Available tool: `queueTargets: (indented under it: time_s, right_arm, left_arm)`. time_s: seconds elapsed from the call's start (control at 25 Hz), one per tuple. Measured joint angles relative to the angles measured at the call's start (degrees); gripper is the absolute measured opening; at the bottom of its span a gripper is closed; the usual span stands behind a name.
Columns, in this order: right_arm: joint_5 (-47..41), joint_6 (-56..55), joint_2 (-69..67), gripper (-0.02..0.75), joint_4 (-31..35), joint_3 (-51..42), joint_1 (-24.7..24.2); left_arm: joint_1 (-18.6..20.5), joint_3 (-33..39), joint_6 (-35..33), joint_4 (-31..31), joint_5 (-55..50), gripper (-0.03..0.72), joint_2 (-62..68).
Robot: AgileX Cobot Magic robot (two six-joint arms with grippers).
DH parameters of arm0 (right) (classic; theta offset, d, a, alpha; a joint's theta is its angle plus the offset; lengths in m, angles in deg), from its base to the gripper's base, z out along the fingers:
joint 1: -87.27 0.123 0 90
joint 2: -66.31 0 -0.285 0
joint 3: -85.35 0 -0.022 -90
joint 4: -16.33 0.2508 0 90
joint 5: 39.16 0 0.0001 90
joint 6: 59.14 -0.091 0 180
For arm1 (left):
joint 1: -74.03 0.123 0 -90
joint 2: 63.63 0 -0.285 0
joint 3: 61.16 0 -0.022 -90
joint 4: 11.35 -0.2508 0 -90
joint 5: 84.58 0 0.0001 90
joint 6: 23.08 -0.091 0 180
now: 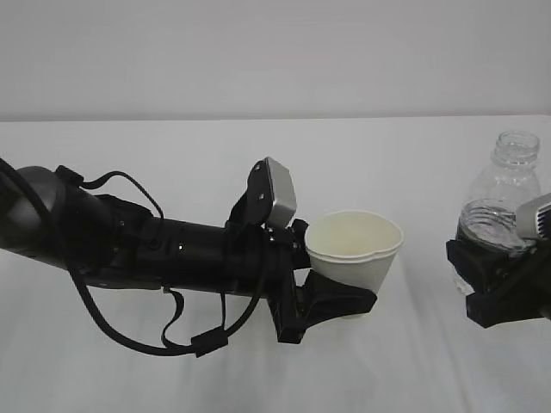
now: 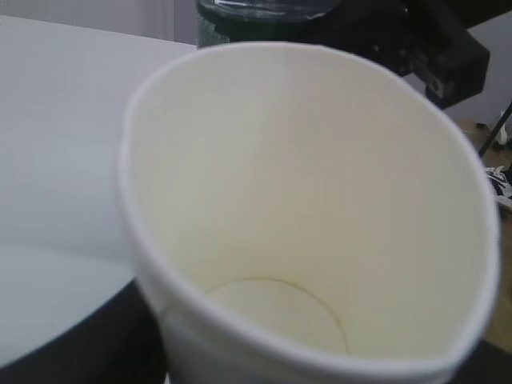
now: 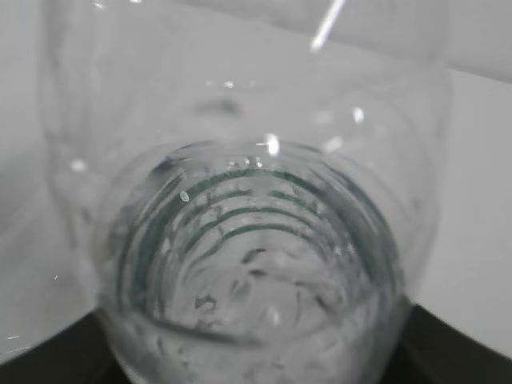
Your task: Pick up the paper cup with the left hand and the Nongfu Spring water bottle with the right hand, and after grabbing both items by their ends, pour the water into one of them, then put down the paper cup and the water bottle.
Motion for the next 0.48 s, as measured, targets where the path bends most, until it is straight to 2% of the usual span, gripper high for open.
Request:
queueTargets:
  time_s: [0.48]
  right_arm:
    - [-0.86, 11.1, 0.0, 0.429, 0.88, 1.74, 0.0]
  left_arm:
    - [-0.22, 0.0, 2.43, -3.07, -0.37, 0.45, 0.0]
